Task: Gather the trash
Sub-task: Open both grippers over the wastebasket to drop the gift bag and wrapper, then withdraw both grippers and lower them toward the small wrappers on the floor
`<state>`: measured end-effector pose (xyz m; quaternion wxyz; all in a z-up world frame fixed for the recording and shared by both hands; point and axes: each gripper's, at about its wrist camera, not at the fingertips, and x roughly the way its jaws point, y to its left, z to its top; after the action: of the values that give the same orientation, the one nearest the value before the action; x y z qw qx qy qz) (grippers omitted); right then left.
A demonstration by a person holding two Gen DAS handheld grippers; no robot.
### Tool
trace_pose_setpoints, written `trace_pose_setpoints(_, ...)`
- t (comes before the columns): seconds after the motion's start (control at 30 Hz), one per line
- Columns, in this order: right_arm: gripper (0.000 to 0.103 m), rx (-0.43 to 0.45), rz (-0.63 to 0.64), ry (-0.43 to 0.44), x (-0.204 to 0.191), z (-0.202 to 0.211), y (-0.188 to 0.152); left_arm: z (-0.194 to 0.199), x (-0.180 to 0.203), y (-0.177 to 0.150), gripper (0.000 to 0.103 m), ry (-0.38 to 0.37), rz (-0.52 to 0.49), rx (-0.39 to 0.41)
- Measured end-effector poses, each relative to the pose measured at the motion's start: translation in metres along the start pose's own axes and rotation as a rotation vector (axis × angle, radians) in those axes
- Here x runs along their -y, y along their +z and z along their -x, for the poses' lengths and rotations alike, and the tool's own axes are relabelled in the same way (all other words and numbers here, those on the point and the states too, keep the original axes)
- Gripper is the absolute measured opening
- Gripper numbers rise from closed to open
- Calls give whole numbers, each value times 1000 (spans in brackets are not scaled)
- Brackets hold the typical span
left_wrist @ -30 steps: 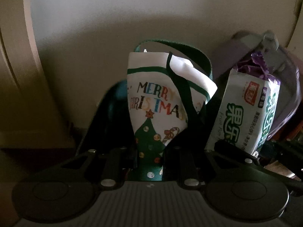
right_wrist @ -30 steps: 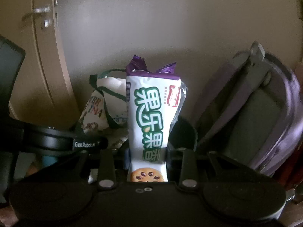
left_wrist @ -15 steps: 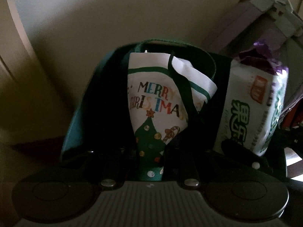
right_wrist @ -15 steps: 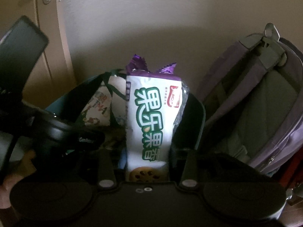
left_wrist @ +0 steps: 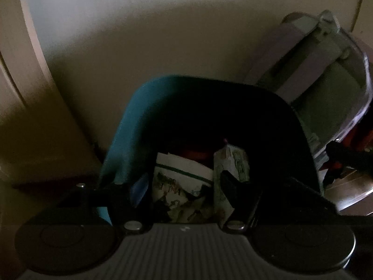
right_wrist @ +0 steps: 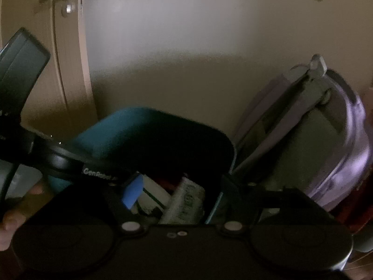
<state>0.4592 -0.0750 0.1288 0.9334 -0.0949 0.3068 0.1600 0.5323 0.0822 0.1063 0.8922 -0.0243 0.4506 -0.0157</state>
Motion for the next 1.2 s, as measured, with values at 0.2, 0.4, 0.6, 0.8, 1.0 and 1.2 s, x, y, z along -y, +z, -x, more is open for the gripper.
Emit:
trace_pose_setpoints(0.2, 78, 55, -13, 12, -8, 56, 2, 60, 13, -1, 68, 0, -13, 60)
trace_pose_setpoints(0.4, 81, 86, -38, 34, -5, 103, -5, 121, 18, -24, 68, -23, -37, 113)
trace_pose_setpoints(0.6, 83, 104, -69, 56, 3, 151, -24, 170, 29, -65, 72, -42, -66, 146)
trace_pose_setpoints(0.8, 84, 94, -65, 70, -5, 190, -58, 203, 43, -115, 73, -66, -108, 158)
trace_pose_setpoints(1.0, 89, 65, -58, 94, -16, 213, -101, 223, 45, -162, 79, -86, -130, 151)
trace_pose_setpoints(1.2, 93, 17, -82, 118, -21, 213, -147, 216, 45, -206, 80, -76, -140, 128)
